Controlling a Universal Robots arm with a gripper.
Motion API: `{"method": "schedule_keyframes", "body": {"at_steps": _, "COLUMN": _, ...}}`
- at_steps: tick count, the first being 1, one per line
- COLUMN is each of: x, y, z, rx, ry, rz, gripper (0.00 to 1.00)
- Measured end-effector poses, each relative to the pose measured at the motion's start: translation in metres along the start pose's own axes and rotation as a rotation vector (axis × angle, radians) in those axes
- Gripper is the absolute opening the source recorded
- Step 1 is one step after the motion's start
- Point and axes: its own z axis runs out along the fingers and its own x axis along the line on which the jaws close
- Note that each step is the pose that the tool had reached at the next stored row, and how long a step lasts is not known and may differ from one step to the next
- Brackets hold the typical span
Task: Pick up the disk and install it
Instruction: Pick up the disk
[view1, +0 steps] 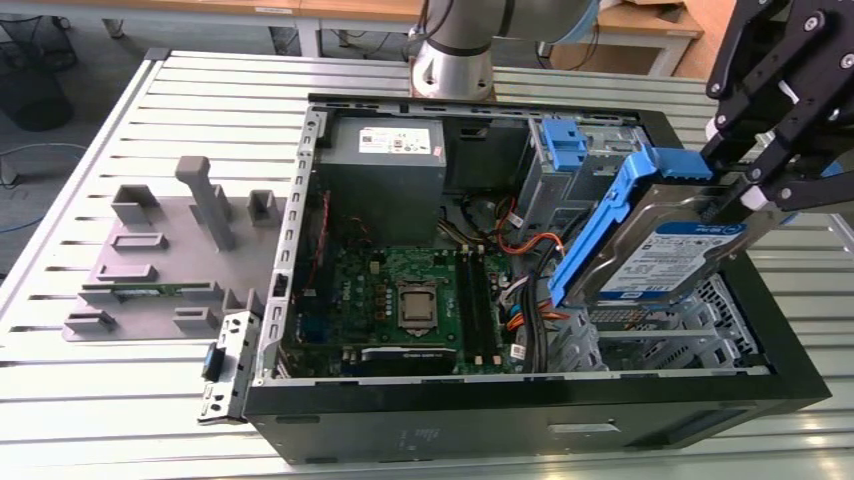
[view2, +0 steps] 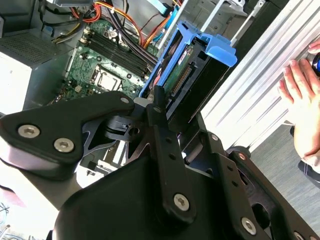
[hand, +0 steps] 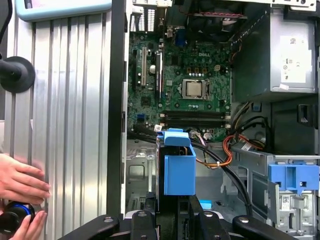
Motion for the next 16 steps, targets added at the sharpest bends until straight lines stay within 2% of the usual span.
{"method": "schedule_keyframes", "body": {"at_steps": 5, "x": 0.0002, "y": -0.0024, "z": 0.0000, "rx": -0.0001, "ry": 0.0001, "rz": 0.000, "gripper": 0.35}}
{"method": "schedule_keyframes", "body": {"at_steps": 9, "x": 0.0002, "y": -0.0117, "z": -0.0002, "rx": -0.0014, "ry": 0.0000, "rz": 0.000, "gripper": 0.35}}
{"method": "schedule_keyframes", "body": {"at_steps": 16, "x": 0.0002, "y": -0.0315, "z": -0.0006, "rx": -0.0041, "ry": 0.0000, "rz": 0.000, "gripper": 0.35}}
